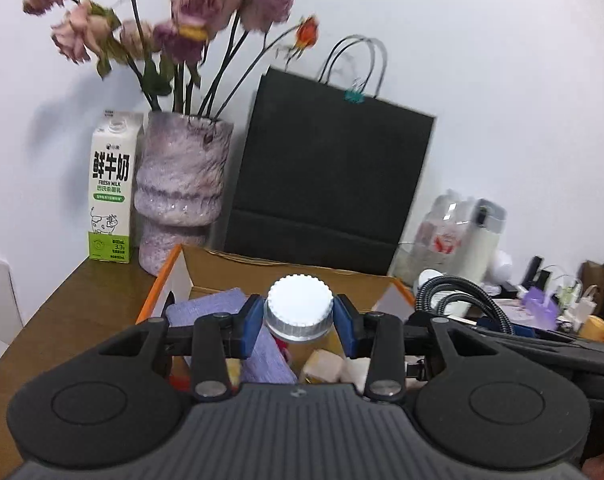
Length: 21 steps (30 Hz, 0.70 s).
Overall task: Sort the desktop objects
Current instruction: 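Lower the cap and cable into the box and open both tools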
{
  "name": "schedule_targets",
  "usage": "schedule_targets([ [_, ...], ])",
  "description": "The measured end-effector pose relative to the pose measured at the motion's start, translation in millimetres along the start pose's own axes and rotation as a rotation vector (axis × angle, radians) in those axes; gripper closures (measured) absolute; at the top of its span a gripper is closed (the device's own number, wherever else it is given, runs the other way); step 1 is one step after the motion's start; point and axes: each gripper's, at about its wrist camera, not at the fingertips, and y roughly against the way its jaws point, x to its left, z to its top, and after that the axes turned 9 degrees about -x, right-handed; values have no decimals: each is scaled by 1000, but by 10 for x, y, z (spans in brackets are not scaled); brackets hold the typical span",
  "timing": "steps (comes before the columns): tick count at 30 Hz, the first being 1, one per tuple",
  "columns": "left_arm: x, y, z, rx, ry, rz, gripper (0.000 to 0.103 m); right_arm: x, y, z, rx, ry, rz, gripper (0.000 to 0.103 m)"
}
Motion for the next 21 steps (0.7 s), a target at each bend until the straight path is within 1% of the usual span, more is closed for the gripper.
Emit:
schedule_targets([
  [7,176,-522,36,25,-24,37,63,-52,-639,-45,55,27,-22,17],
  [12,247,-749,11,50,-45,63,63,-85,-900,-75,66,41,-45,17],
  [15,283,-839,-30,63,-41,93,63,-134,-982,-89,87,12,-31,17],
  [16,292,-861,-43,64,-43,102,61,-141,-998,-91,91,8,-27,17],
  [18,300,-900,-61,76,-51,113,37,-147,-1032,-105,98,14,-39,15],
  [19,300,-913,-72,84,-55,120,8,-149,-1045,-114,99,20,-54,15],
  [20,302,-912,-80,80,-57,144,0,-148,-1058,-115,103,27,-77,9],
  [21,298,-901,-83,69,-63,160,0,-151,-1069,-117,112,36,-98,4],
])
